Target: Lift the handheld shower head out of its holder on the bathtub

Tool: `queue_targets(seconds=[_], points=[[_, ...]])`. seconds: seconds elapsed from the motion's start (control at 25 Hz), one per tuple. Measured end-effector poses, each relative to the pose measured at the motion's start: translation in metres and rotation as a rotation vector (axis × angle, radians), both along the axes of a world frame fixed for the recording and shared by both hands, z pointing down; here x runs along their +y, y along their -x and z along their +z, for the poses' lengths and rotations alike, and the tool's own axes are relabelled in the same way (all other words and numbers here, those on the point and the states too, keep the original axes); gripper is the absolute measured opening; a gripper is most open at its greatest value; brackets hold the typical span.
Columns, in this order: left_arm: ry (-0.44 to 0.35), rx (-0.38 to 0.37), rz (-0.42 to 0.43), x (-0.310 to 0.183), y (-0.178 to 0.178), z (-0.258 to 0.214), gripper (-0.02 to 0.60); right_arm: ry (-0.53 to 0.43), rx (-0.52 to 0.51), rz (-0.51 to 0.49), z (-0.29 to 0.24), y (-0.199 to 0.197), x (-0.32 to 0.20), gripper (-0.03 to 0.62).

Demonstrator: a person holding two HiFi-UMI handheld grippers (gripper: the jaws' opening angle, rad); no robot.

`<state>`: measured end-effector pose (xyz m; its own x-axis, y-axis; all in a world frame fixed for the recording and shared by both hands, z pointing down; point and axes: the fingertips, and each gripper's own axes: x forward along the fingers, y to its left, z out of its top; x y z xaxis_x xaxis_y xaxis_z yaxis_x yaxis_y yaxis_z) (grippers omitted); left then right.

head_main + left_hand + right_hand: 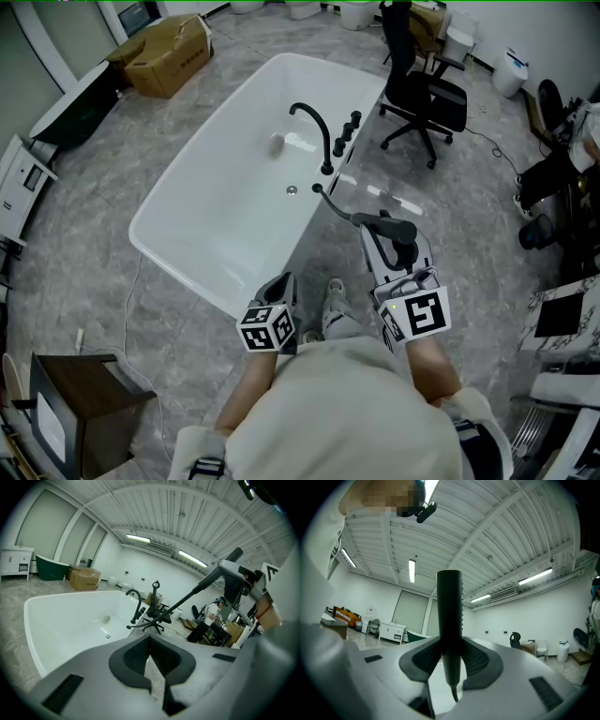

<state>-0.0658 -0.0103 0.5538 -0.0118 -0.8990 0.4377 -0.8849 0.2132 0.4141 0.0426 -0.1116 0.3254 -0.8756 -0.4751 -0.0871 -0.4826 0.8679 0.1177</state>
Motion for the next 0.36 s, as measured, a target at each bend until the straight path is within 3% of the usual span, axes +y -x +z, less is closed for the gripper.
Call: queue_targets(seconds=[0.36], points=[[0.007, 0.007, -0.003, -0.0018, 0.0003, 0.0013, 0.02, 0.0, 0.0, -0.01, -0.0022, 0.0029, -0.0028, 0.143]])
